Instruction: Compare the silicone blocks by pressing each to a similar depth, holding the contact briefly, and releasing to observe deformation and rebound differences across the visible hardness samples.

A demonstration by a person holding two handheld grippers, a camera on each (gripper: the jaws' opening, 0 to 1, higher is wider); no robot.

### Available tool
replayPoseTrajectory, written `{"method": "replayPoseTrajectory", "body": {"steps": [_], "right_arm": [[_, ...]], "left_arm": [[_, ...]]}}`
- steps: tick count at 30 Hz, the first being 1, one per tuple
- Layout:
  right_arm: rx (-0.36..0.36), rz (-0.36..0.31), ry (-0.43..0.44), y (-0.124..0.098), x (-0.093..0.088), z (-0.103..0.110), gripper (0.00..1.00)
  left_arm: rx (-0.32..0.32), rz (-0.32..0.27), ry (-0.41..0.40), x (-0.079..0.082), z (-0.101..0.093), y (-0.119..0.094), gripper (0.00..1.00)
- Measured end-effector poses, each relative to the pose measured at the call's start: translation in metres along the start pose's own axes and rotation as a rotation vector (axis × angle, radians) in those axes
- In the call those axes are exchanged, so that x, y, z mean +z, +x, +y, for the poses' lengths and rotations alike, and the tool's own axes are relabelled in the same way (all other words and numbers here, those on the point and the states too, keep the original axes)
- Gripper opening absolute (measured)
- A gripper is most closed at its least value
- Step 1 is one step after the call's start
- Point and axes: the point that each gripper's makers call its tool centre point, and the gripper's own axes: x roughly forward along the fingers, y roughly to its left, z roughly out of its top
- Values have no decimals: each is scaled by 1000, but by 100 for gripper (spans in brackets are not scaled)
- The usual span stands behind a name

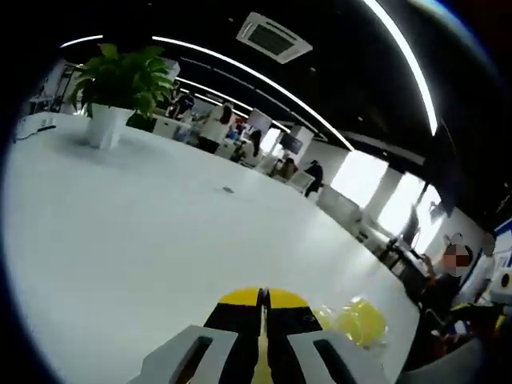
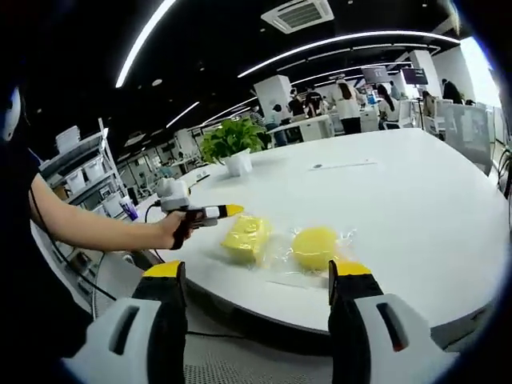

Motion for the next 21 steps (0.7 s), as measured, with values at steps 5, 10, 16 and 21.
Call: {"method": "replayPoseTrajectory", "body": {"steps": [5,10,16,21], "right_arm": [[-21,-9,13,1,-2,-1,68],[-28,0,6,0,-3,0,67],[-31,-5,5,1,-1,0,67],[-37,2,-7,3,-4,1,68]], "left_arm": [[37,23,58,-7,10,7,0],[79,42,100,-14,24,9,5],[84,19,113,-10,26,4,17],[85,-22,105,4,26,-5,26]]}}
